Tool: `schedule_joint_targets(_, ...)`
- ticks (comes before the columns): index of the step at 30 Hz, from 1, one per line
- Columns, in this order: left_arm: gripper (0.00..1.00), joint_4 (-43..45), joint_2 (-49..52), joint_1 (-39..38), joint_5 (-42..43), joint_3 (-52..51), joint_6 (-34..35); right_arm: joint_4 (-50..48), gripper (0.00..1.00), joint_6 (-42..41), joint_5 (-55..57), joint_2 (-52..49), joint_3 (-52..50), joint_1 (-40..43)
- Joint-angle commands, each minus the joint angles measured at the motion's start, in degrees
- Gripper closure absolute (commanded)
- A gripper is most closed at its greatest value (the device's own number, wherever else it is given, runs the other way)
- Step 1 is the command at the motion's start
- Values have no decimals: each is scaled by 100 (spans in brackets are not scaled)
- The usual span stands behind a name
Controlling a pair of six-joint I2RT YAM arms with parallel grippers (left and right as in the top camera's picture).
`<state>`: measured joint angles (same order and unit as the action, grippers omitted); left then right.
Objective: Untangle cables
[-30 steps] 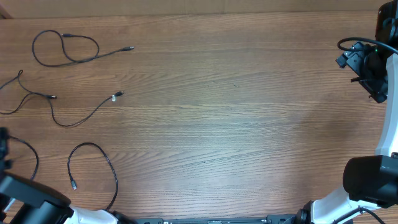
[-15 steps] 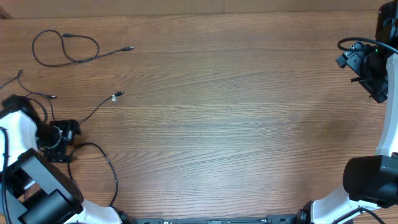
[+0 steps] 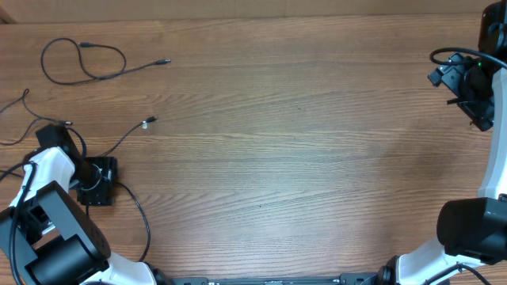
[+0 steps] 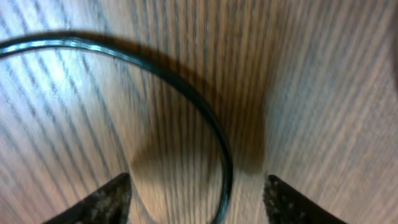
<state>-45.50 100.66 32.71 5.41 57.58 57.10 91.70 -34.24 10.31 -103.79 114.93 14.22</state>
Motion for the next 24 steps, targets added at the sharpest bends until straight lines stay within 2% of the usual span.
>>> schedule_joint_targets(1, 42, 365, 33, -11, -212, -286, 269, -11, 0, 22, -4, 11, -22, 7)
schedule_joint_targets(3, 50, 544, 33, -11, -313, -409, 271, -9, 0, 24, -4, 11, -22, 7)
schedule_joint_targets(8, 82, 758, 33, -11, -562, -542, 271, -11, 0, 22, -4, 11, -24, 7)
schedule_joint_targets(11, 94, 885, 33, -7, -402, -529, 271, -11, 0, 22, -4, 11, -22, 7)
schedule_joint_targets(21, 96, 1130, 31, 422, 1432, 238, 282, -11, 0, 22, -4, 9, -22, 7)
schedule_joint_targets(24, 96, 1128, 31, 619, 2083, 566, 531, -11, 0, 22, -4, 9, -22, 7)
